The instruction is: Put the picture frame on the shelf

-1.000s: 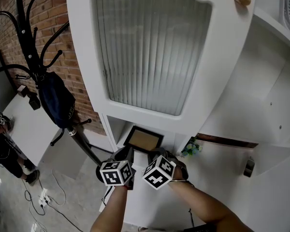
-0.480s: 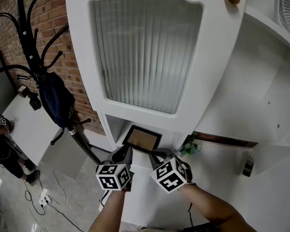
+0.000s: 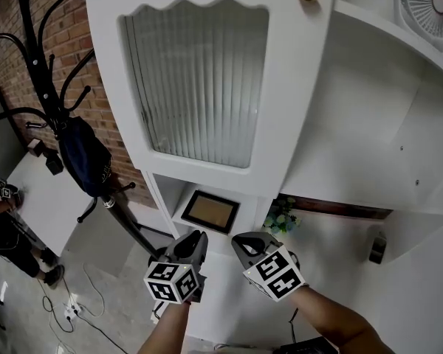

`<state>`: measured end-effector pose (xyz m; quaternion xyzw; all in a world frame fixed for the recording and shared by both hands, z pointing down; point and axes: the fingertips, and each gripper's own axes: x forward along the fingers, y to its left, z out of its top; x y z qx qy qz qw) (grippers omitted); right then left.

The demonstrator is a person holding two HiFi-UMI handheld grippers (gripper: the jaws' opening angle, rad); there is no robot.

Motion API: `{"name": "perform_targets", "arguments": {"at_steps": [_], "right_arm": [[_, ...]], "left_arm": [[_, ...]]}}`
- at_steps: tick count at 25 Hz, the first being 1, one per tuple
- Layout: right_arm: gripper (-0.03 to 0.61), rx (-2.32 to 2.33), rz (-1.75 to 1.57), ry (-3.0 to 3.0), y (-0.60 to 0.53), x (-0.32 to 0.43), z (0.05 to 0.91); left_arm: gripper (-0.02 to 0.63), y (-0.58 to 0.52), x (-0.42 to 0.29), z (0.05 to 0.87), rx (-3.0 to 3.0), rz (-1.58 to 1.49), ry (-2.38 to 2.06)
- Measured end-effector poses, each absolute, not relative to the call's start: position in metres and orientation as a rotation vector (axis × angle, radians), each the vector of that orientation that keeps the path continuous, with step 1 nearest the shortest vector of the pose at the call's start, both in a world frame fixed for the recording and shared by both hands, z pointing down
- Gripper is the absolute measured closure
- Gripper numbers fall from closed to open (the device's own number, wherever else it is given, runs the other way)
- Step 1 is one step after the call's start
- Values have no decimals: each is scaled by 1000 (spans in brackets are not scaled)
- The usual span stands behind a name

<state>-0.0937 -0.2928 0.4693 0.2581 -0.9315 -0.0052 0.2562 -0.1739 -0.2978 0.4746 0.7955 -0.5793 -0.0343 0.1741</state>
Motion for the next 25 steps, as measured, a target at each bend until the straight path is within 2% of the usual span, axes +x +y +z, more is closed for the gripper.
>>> {"name": "perform_targets", "arguments": {"at_steps": [15,25], "right_arm": [[560,787,-25,-2736,-254,-38,434],[560,652,50,-2921,-218,-10,426]], "left_arm": [[546,-245,-118,433,2463,-145,-1541],[546,-220,-80,420,2538,-162,-1493]]}}
